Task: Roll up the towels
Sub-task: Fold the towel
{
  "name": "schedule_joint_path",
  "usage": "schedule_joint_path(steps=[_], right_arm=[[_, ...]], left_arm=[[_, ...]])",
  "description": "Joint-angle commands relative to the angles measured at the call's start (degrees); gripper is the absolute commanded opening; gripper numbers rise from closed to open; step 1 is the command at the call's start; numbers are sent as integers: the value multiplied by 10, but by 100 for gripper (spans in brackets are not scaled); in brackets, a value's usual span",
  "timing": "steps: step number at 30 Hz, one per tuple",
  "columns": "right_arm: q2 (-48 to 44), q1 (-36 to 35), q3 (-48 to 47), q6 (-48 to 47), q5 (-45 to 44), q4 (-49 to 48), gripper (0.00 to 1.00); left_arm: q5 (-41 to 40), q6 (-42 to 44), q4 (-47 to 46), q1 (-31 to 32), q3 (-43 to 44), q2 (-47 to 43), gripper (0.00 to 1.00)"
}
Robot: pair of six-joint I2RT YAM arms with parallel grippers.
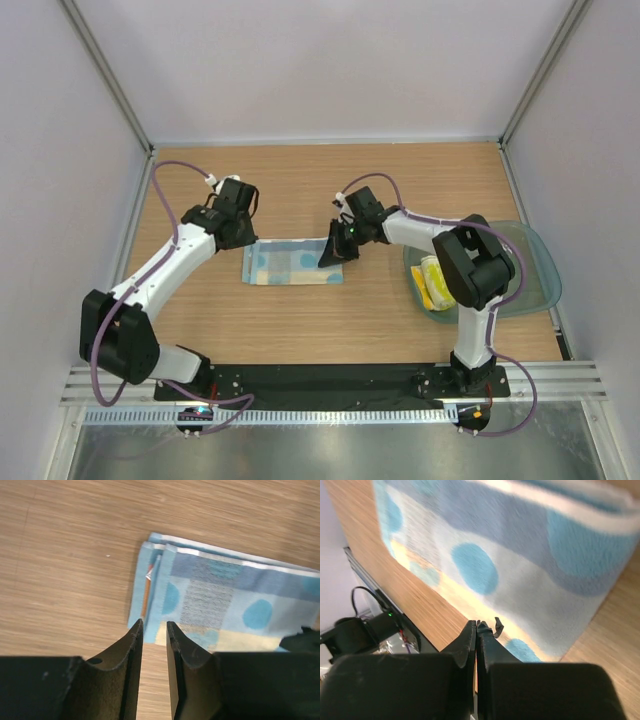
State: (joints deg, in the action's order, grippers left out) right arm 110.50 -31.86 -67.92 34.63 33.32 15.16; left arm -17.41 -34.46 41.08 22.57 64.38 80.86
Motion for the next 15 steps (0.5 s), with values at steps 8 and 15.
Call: schedule_joint_path(steps=[8, 15], right_arm=[[74, 89, -47, 49, 78, -116, 1], [141, 105, -8, 49, 93, -165, 1]], left_arm=[[66, 17, -64, 10, -9, 39, 25], [53, 26, -73, 10, 22, 106, 23]])
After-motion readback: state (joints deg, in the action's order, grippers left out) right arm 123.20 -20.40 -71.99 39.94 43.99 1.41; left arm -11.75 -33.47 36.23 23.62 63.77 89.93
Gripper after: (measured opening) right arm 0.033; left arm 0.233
